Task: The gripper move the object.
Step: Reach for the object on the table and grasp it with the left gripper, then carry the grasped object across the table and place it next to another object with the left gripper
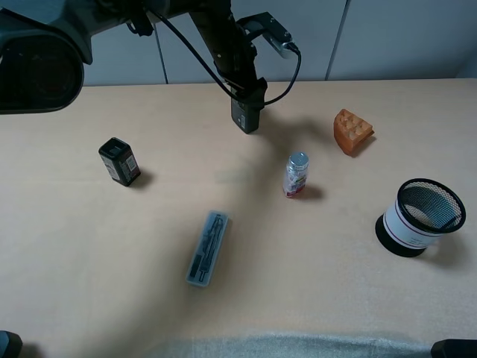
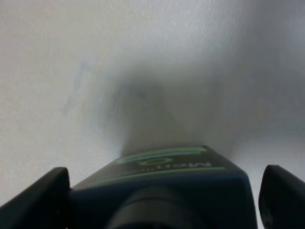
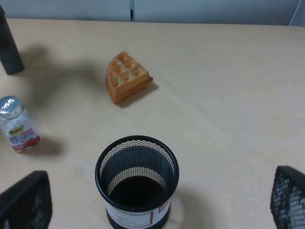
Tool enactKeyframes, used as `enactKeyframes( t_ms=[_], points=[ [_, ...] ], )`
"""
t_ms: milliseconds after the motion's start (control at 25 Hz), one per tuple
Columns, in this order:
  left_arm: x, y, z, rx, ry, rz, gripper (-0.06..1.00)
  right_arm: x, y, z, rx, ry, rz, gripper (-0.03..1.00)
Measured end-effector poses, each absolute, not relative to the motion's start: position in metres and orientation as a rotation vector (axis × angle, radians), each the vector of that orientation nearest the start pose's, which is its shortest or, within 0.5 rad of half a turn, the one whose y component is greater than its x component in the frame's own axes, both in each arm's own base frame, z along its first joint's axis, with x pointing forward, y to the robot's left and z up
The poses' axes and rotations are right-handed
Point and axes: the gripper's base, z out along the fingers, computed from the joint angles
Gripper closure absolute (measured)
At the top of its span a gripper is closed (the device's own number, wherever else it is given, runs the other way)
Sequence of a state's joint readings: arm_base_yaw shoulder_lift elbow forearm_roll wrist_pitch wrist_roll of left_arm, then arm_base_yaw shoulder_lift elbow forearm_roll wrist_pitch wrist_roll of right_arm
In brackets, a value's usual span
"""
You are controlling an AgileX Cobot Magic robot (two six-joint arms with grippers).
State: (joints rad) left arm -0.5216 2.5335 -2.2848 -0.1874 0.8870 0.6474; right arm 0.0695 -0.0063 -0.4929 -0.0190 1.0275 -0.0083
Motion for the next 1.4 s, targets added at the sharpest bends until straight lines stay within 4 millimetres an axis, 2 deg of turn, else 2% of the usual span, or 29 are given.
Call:
enactKeyframes(
  t_ms=[200, 1400],
  points=[
    [0.4707, -0.2858, 0.1564, 1.347, 2.228, -0.188, 0.27, -0.0036, -0.0017, 0.278, -0.078, 2.01, 0.016, 0.28],
    [0.4698, -0.2869, 0.1598, 1.343, 2.222, -0.194, 0.28, -0.0036, -0.0017, 0.278, -0.078, 2.01, 0.016, 0.28]
  ],
)
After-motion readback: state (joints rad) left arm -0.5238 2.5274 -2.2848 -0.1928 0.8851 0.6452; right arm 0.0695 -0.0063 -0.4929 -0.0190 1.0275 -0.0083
